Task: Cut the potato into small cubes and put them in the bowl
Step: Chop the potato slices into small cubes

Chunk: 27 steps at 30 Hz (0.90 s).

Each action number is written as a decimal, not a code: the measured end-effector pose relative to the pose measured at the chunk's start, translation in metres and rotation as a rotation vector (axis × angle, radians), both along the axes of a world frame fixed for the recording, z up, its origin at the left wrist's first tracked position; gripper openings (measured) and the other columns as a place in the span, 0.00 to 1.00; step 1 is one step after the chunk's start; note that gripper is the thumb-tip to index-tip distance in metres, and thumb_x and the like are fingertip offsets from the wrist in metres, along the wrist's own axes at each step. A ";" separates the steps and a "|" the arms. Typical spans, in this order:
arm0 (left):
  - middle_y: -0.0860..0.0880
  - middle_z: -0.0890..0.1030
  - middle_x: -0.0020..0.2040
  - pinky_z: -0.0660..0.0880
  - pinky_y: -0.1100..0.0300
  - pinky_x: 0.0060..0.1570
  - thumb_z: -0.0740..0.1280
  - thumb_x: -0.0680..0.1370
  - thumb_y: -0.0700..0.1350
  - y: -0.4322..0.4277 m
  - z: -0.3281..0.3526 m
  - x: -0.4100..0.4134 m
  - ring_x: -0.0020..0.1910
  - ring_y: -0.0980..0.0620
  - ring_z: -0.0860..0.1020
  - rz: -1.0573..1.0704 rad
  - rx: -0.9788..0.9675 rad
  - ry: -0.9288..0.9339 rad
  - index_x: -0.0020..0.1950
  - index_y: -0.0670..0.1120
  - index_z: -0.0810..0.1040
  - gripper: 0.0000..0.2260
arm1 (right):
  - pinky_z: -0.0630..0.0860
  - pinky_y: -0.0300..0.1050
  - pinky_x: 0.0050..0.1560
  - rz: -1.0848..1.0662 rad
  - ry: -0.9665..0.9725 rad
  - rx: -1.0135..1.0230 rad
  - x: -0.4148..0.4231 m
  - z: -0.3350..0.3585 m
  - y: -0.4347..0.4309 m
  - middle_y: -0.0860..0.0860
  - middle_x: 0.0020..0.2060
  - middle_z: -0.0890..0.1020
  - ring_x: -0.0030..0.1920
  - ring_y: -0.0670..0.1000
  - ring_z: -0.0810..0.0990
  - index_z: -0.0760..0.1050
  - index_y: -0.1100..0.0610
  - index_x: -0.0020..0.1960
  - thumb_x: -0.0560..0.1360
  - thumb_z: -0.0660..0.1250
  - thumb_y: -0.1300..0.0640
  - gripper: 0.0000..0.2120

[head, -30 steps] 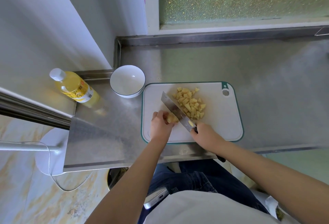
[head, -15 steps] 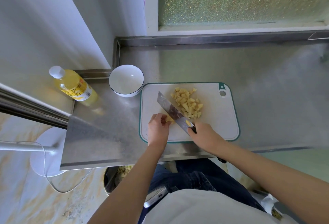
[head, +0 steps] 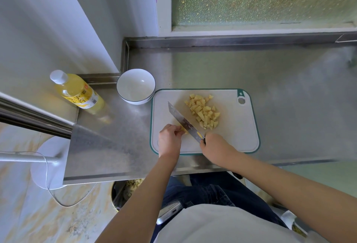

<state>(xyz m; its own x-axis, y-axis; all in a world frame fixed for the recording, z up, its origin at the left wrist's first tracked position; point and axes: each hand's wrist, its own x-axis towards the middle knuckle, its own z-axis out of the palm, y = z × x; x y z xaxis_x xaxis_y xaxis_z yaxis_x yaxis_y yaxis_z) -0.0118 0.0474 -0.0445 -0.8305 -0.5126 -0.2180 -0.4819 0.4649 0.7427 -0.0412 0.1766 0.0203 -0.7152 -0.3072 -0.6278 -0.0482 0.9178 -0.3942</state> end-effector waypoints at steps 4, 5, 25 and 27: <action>0.42 0.82 0.47 0.73 0.61 0.45 0.69 0.73 0.36 0.000 -0.001 0.001 0.46 0.44 0.79 0.011 0.020 0.008 0.47 0.37 0.83 0.06 | 0.62 0.41 0.32 -0.015 -0.025 0.003 0.000 -0.005 -0.002 0.49 0.30 0.66 0.31 0.49 0.67 0.58 0.53 0.33 0.80 0.53 0.58 0.17; 0.42 0.82 0.47 0.73 0.60 0.46 0.69 0.73 0.37 0.000 -0.001 0.001 0.46 0.44 0.79 0.019 0.028 0.002 0.48 0.38 0.83 0.06 | 0.61 0.41 0.30 -0.020 -0.026 0.000 0.001 -0.006 -0.002 0.49 0.30 0.66 0.31 0.49 0.67 0.58 0.53 0.33 0.80 0.53 0.58 0.17; 0.44 0.79 0.49 0.75 0.57 0.47 0.66 0.75 0.37 0.003 0.000 0.007 0.46 0.48 0.77 -0.003 0.080 0.024 0.56 0.40 0.75 0.10 | 0.65 0.44 0.37 -0.084 -0.012 -0.145 0.001 -0.019 0.015 0.53 0.35 0.74 0.37 0.53 0.72 0.68 0.60 0.44 0.80 0.55 0.55 0.10; 0.44 0.78 0.51 0.73 0.60 0.45 0.65 0.76 0.37 0.003 0.001 0.007 0.45 0.50 0.76 -0.003 0.084 0.018 0.58 0.41 0.74 0.11 | 0.63 0.41 0.33 -0.112 0.005 -0.179 0.000 -0.017 0.021 0.50 0.32 0.72 0.34 0.51 0.71 0.68 0.58 0.42 0.80 0.56 0.55 0.10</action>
